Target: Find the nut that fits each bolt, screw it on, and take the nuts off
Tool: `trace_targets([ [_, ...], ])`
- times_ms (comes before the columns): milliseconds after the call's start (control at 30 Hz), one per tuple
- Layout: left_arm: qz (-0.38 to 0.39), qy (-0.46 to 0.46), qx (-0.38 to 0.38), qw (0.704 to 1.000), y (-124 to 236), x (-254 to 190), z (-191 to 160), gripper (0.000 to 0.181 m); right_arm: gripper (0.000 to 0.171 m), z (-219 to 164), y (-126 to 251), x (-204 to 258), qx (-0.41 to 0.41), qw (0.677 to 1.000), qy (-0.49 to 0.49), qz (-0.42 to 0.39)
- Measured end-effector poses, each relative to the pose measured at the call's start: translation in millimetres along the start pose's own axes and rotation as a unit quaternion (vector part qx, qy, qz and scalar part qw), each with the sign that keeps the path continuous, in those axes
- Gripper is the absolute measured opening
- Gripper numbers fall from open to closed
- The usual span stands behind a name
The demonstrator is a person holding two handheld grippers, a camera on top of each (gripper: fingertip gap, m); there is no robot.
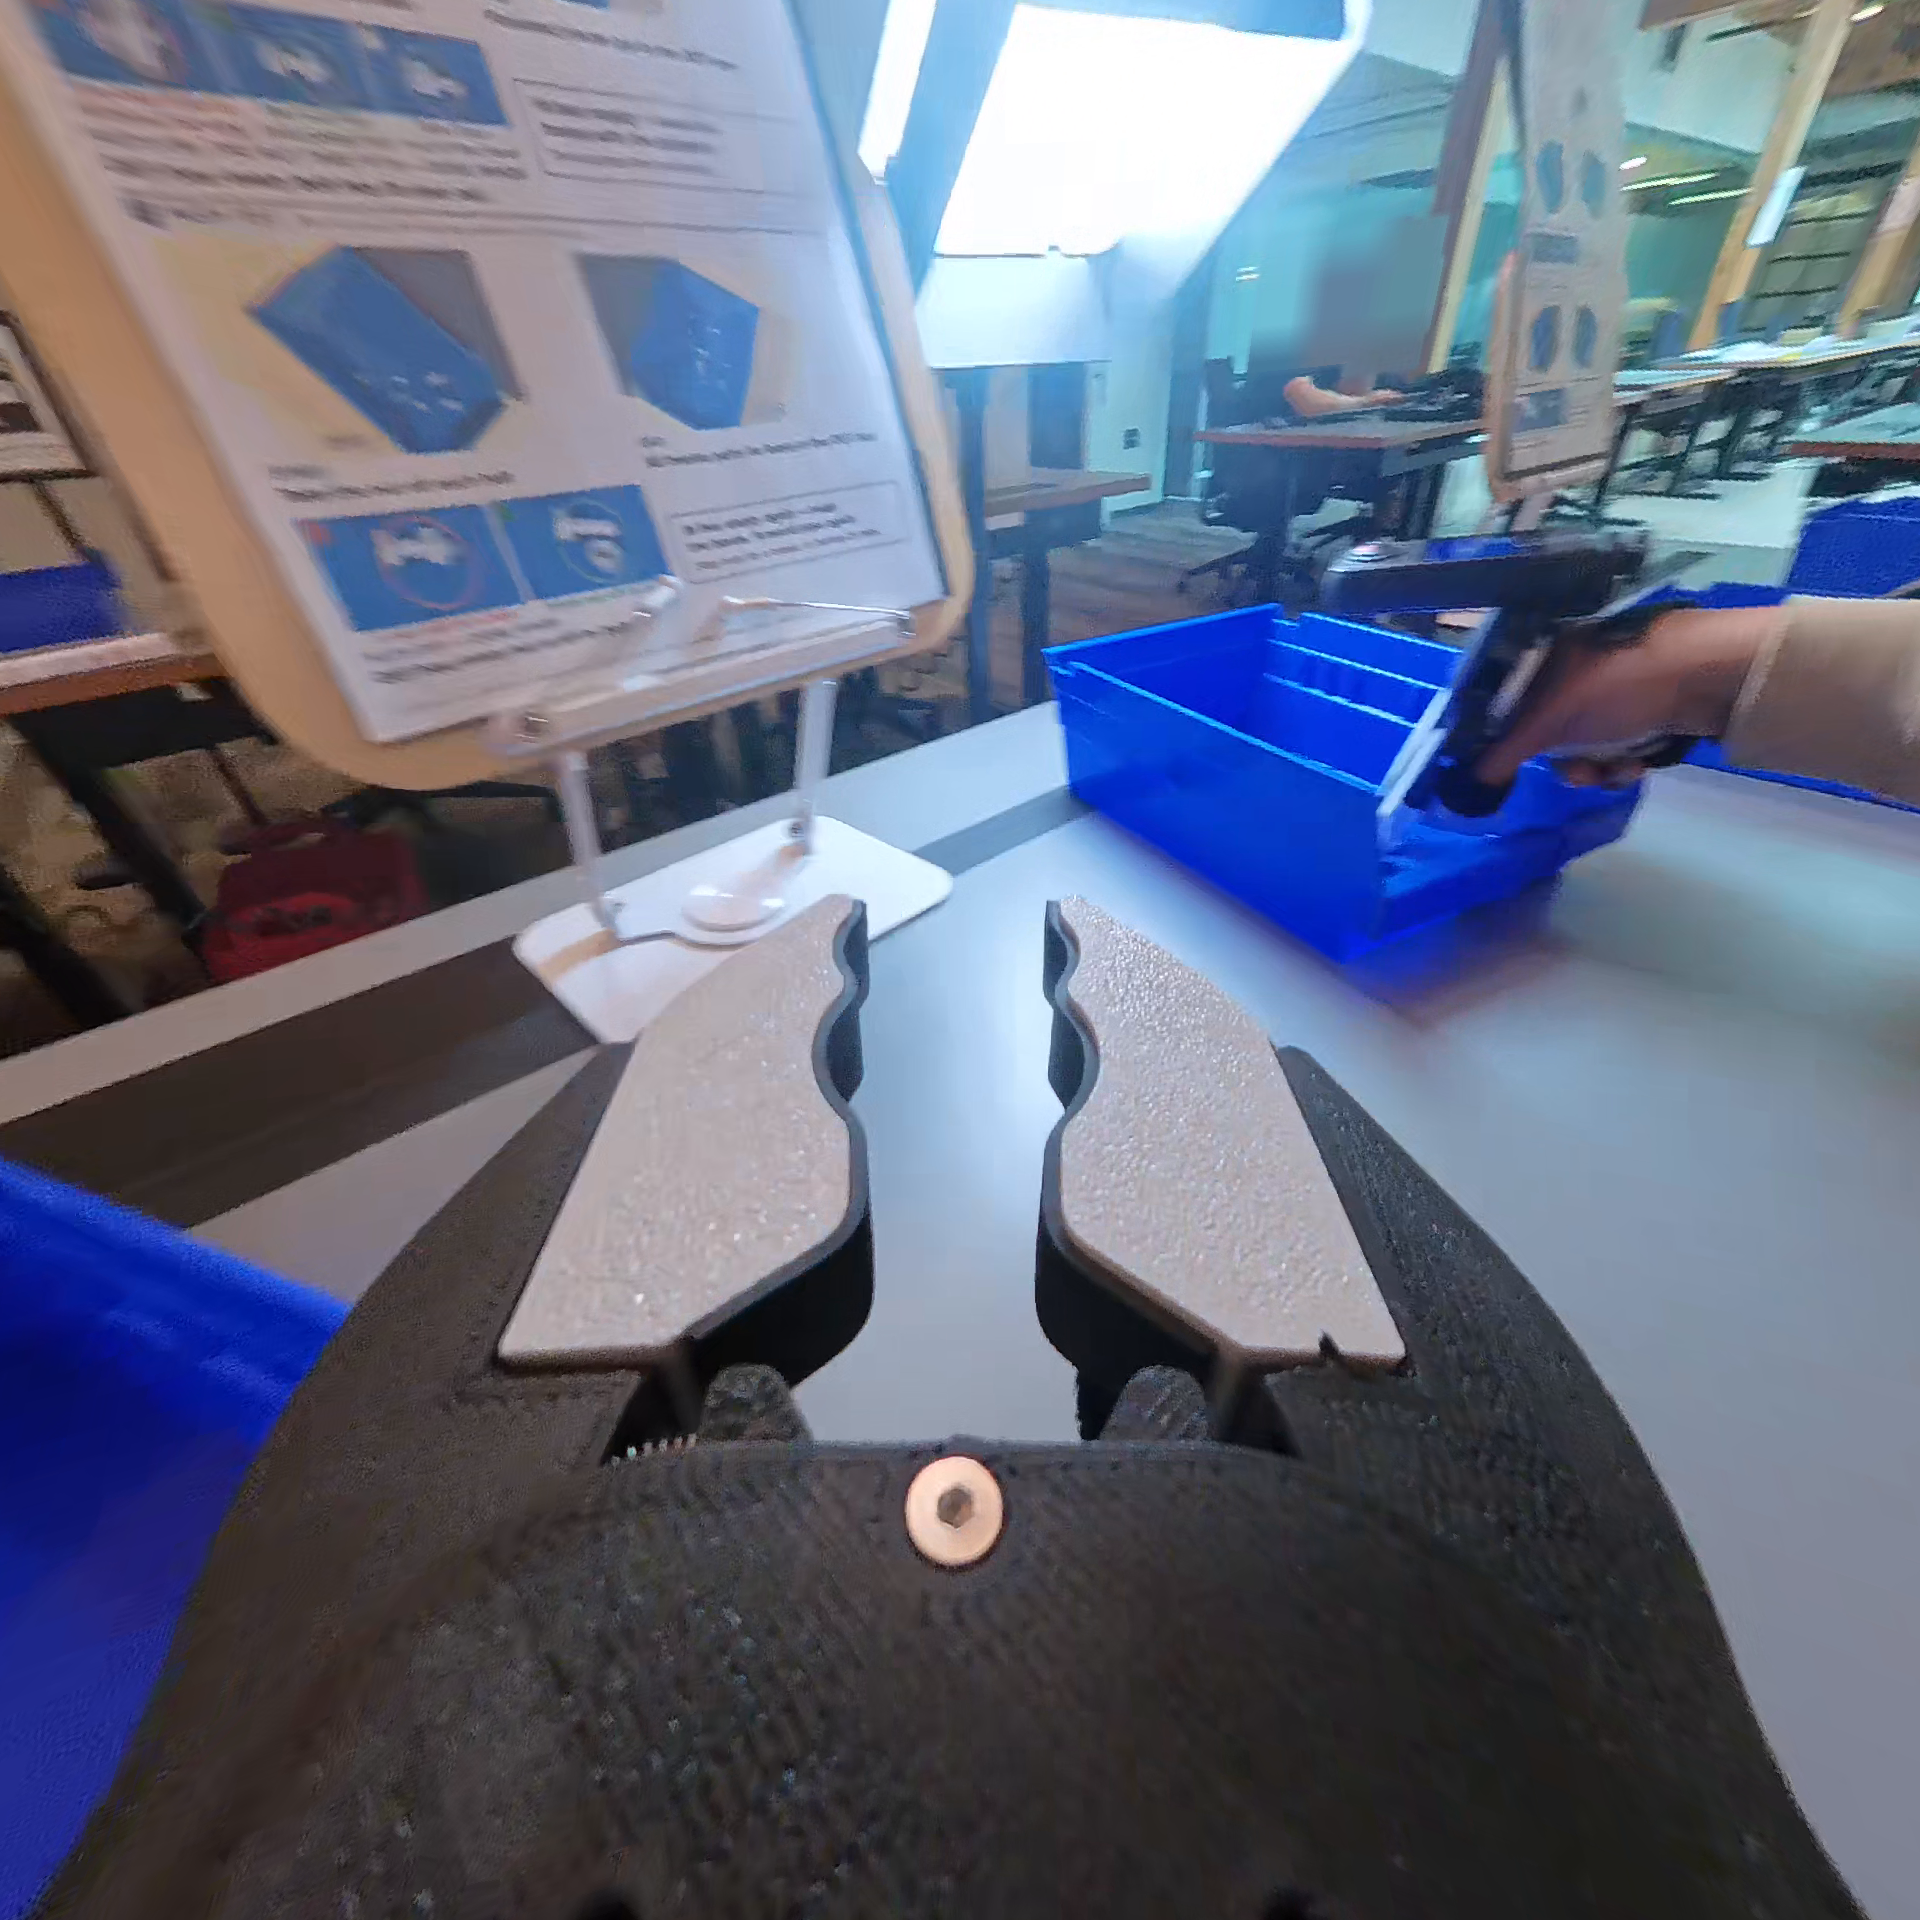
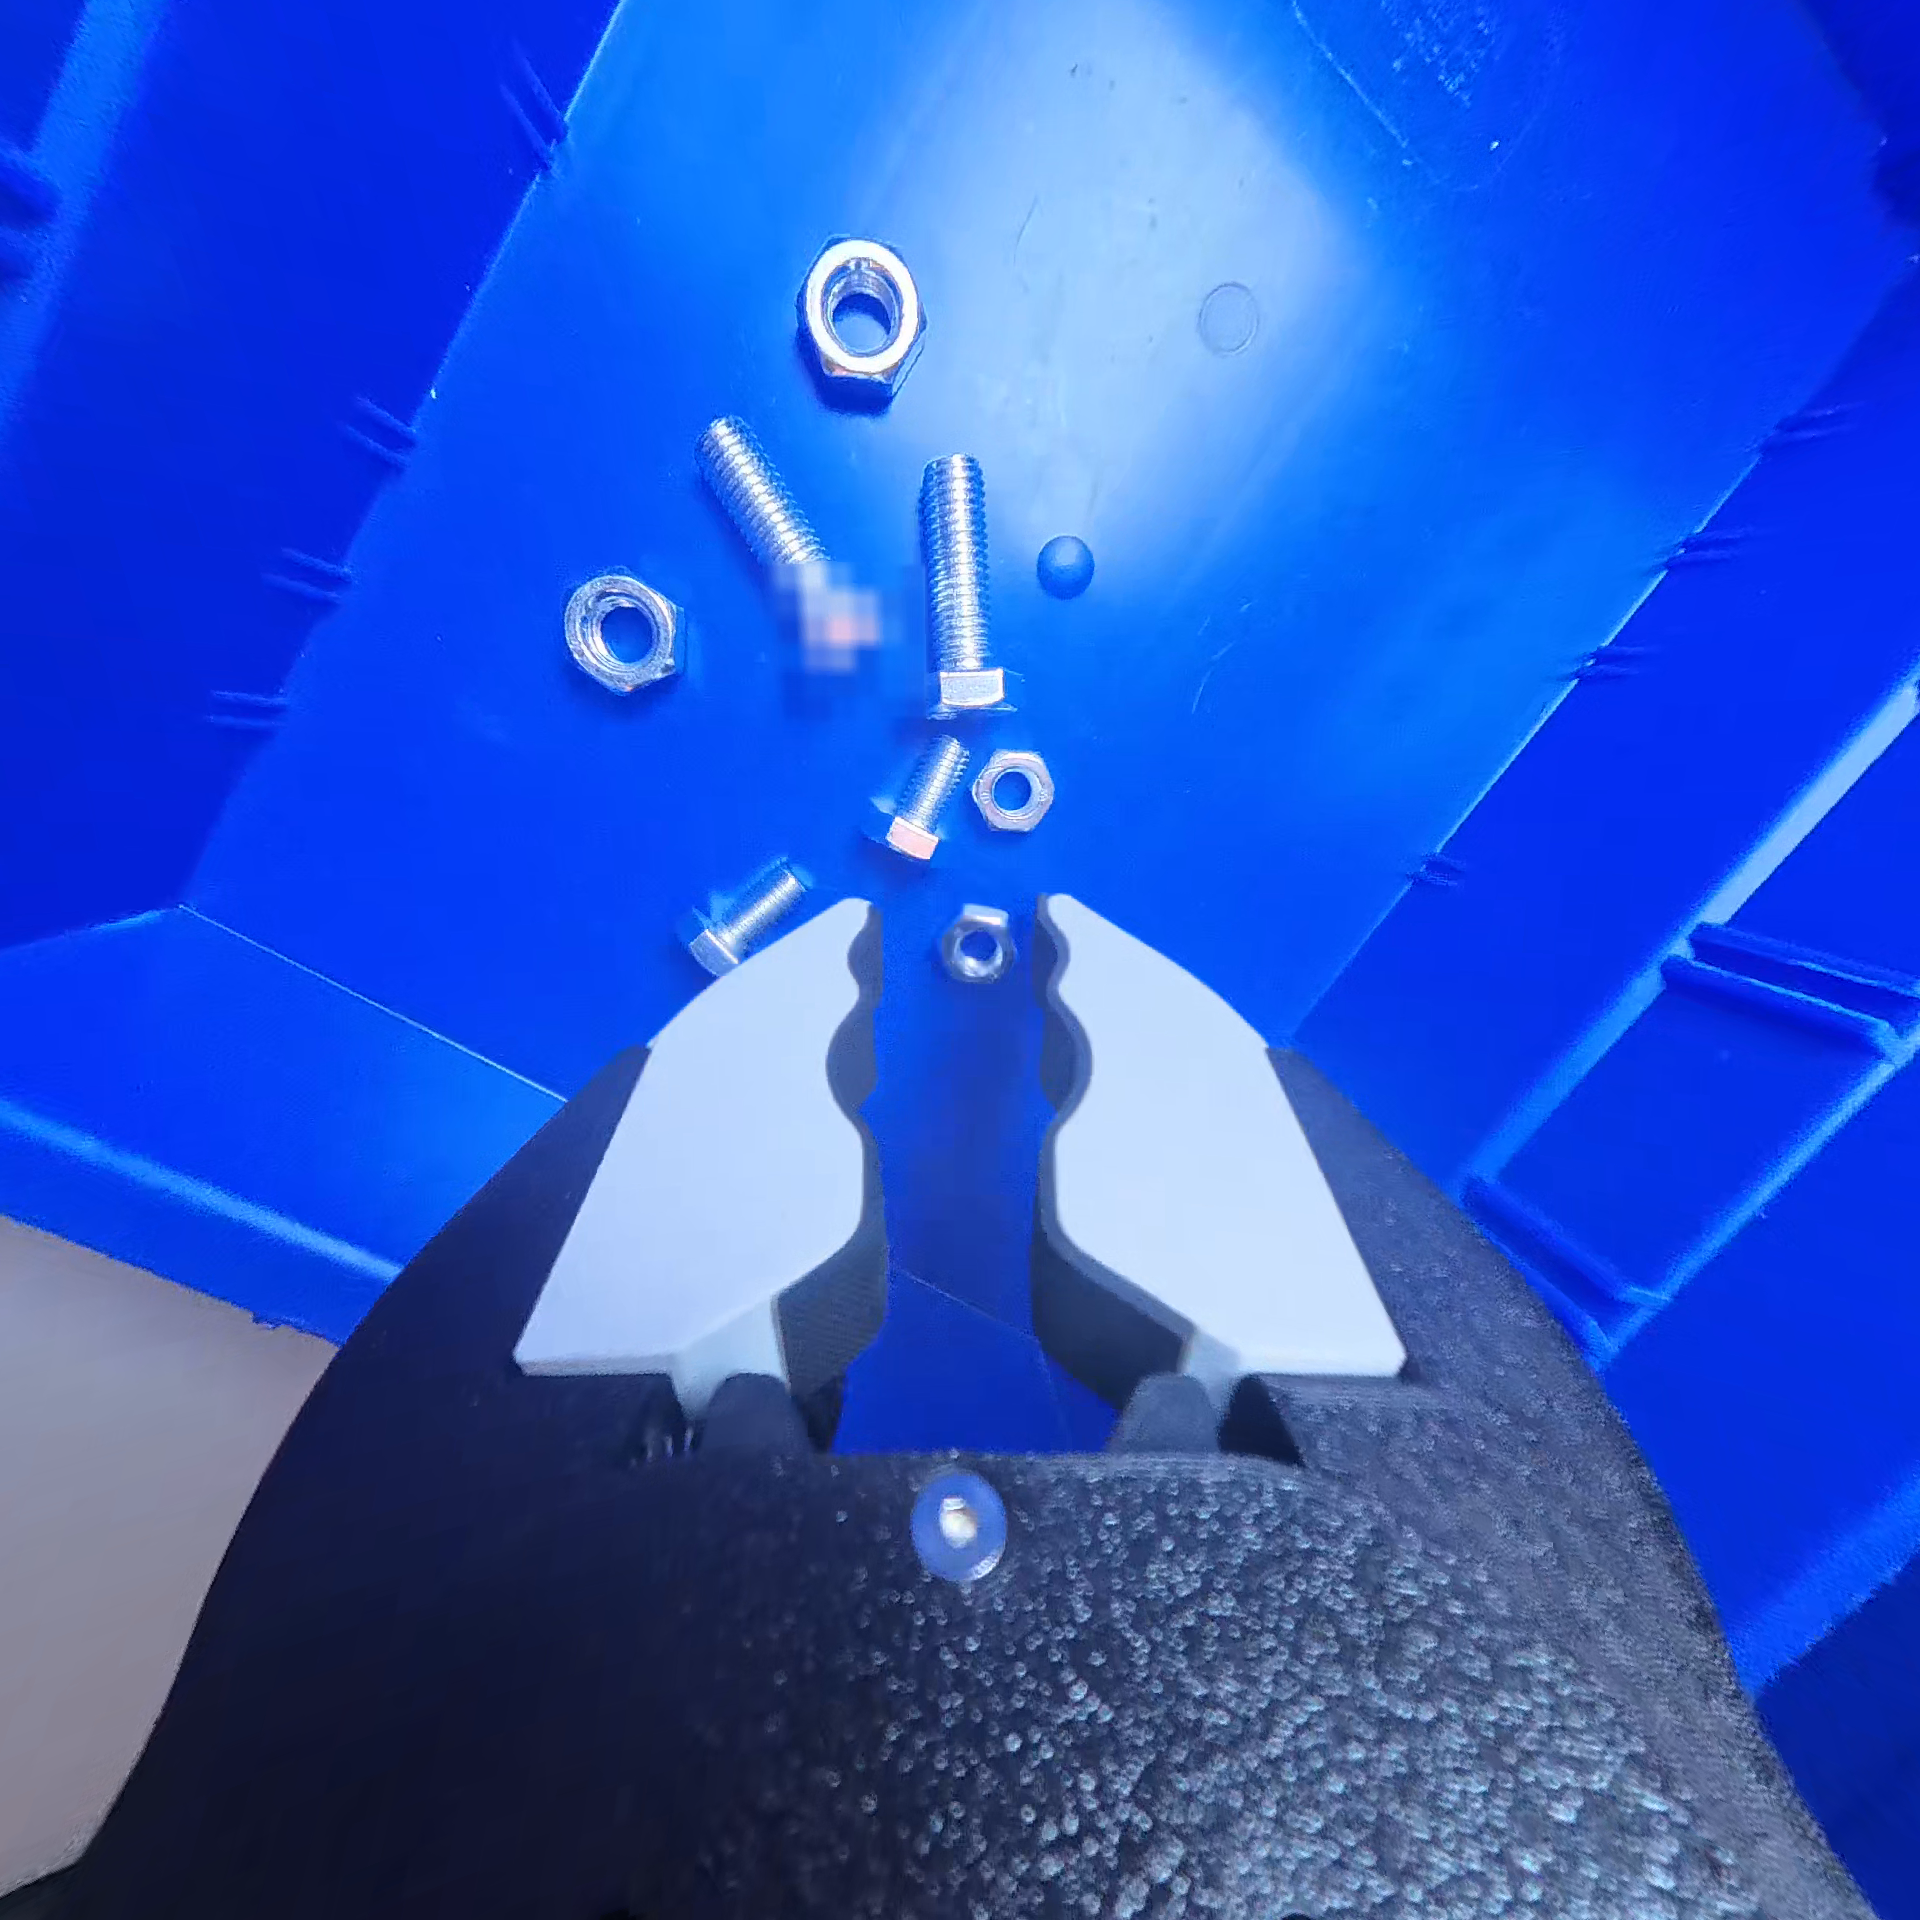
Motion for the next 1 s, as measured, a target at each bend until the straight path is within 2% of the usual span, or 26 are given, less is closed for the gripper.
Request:
trace_targets([
  [33,0.02,-0.006,0.002,1.0,7.8,15.5,5.9,0.033,0.029,0.6,3.4,0.4,-0.014,1.0,0.002,-0.002],
  [133,0.068,0.002,0.023,0.997,36.5,69.1,20.6,0.027,0.03,3.7,29.7,7.7,-0.103,0.994,0.011,0.019],
  [233,0.081,0.018,0.132,0.988,53.9,124.1,13.4,0.031,0.03,0.6,71.8,28.8,-0.239,0.968,0.038,0.07],
  [333,0.029,0.043,0.263,0.963,57.4,162.0,-14.7,0.034,0.025,-17.1,107.2,61.0,-0.341,0.93,0.079,0.114],
  [400,-0.028,0.054,0.367,0.928,55.9,173.0,-40.6,0.036,0.023,-33.7,119.7,85.2,-0.38,0.909,0.104,0.134],
  [467,-0.035,0.007,0.45,0.892,52.9,182.1,-64.3,0.034,0.021,-50.8,123.0,109.4,-0.396,0.895,0.131,0.155],
  [567,-0.059,-0.059,0.572,0.816,49.6,187.2,-96.5,0.033,0.019,-72.7,114.6,138.1,-0.386,0.89,0.173,0.169],
  [633,-0.079,-0.111,0.62,0.773,47.6,188.8,-111.3,0.035,0.016,-83.6,106.9,150.1,-0.381,0.888,0.199,0.165],
  [733,-0.109,-0.151,0.659,0.729,45.4,190.6,-127.7,0.034,0.013,-94.9,98.7,159.1,-0.378,0.883,0.23,0.155],
  [800,-0.128,-0.151,0.673,0.713,43.5,189.3,-137.8,0.031,0.012,-99.2,96.4,161.8,-0.377,0.881,0.237,0.162],
  [900,-0.15,-0.142,0.668,0.715,38.7,187.4,-140.0,0.028,0.012,-101.1,93.0,162.6,-0.375,0.881,0.236,0.168],
  [967,-0.162,-0.113,0.669,0.717,38.5,185.5,-141.3,0.007,0.012,-100.9,90.9,164.2,-0.372,0.88,0.23,0.182],
  [1000,-0.157,-0.104,0.672,0.716,38.3,185.9,-141.3,0.007,0.012,-100.5,90.6,166.2,-0.373,0.879,0.226,0.193],
])
Point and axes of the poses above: each gripper's, where its closed fingertips meet, y back along the fingers, z out of its top, x = y × z across the jaws, the point moved 8 cm from there along y, back along the fingers, and after that the axes turned 5 degrees about -y, right-handed, at the moved point
